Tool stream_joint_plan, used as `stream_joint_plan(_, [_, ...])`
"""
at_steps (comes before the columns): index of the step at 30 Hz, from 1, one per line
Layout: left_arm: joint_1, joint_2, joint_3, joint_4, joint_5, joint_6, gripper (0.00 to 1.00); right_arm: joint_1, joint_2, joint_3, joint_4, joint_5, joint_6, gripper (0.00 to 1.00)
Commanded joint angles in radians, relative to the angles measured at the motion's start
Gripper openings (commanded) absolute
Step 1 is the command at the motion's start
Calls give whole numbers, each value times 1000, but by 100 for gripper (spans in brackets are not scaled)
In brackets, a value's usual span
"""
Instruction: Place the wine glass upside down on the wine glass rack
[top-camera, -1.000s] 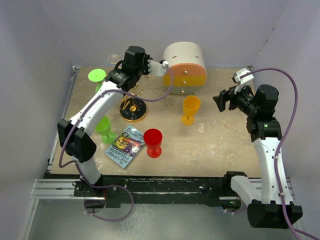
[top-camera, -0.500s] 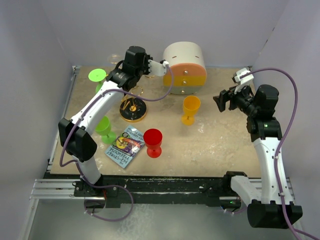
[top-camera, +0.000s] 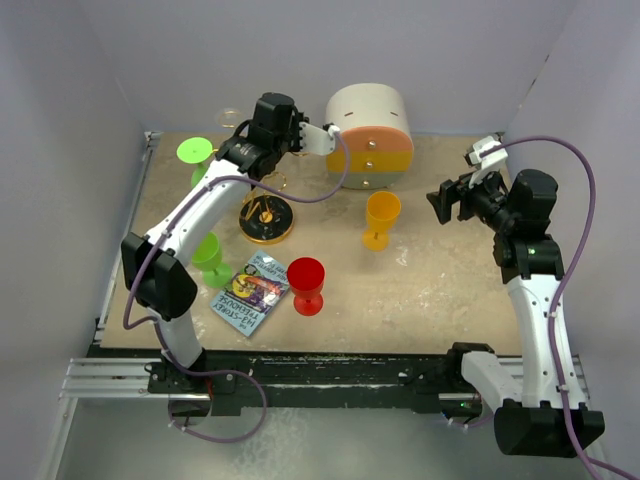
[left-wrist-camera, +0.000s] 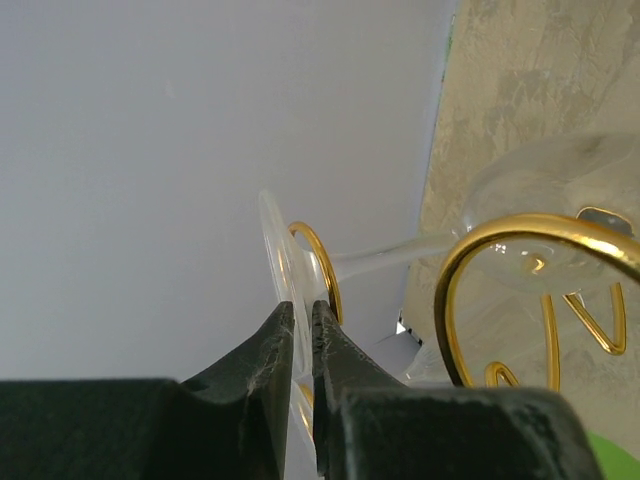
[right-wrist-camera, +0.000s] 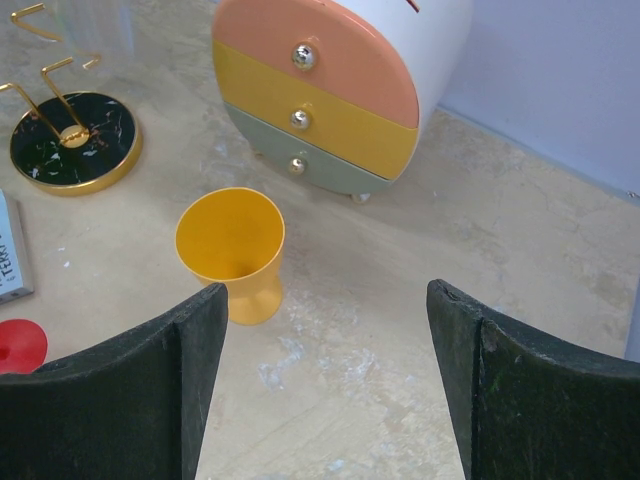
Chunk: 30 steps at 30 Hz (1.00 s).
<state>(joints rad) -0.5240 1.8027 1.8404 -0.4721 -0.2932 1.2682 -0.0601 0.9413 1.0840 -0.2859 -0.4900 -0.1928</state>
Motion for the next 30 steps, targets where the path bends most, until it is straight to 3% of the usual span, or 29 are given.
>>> stream_joint_plan(1, [4,-11,61,18,17,-25,16,-4,-13,-3,30,-17,-17,83])
stream_joint_plan(12, [4,-25,64,15,49,-72,28,-4,-12,-4,32,-16,-17,83])
stream_joint_plan(30, [4,-54,40,113,58,-147,36,-6,-10,-6,32,-19,-19,83])
